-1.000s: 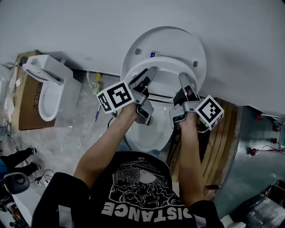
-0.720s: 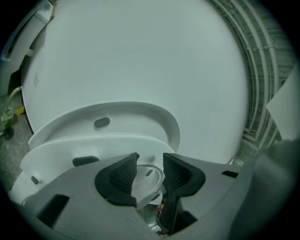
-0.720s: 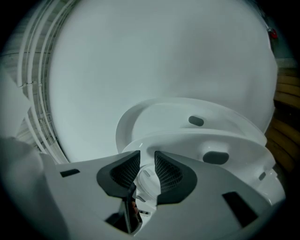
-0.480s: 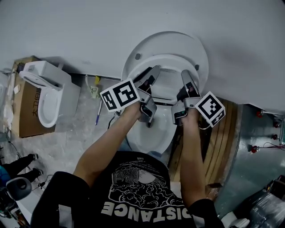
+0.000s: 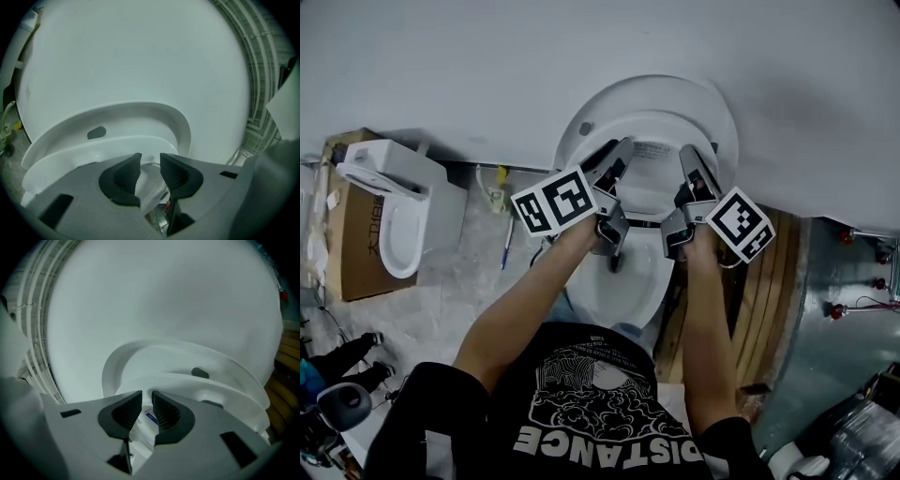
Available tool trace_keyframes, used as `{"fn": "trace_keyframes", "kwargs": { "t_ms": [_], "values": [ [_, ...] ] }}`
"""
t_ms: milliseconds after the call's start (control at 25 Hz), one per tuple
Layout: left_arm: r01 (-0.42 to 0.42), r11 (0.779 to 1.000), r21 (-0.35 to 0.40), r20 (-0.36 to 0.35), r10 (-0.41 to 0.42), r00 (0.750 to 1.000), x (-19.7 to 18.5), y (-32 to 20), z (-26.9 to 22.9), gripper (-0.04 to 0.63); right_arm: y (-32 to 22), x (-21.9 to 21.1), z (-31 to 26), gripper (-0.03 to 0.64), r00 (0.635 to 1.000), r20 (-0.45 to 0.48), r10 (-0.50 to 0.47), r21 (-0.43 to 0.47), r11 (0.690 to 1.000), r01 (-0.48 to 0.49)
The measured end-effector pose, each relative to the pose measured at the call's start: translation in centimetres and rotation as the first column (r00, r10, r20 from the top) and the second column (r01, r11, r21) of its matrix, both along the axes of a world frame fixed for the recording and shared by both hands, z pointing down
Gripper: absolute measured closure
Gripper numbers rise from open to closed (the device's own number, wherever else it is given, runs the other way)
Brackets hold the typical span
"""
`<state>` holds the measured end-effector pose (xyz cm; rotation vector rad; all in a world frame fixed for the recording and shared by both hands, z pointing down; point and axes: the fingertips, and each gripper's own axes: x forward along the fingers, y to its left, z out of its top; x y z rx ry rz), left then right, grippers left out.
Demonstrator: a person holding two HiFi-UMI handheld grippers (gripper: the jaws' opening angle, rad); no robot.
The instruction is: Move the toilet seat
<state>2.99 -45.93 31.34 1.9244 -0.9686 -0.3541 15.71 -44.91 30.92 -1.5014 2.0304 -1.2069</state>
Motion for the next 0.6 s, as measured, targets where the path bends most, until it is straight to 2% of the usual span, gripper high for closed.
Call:
{"fn": "trace_keyframes", "kwargs": {
  "t_ms": [600],
  "values": [
    [-0.022, 1.000, 0.023, 0.066, 0.020, 0.998, 0.1, -1.8, 0.8, 0.505, -1.8, 0.4, 0.6, 0.561, 0.997, -0.070, 0.012, -0.010, 1.000, -0.012]
  ]
}}
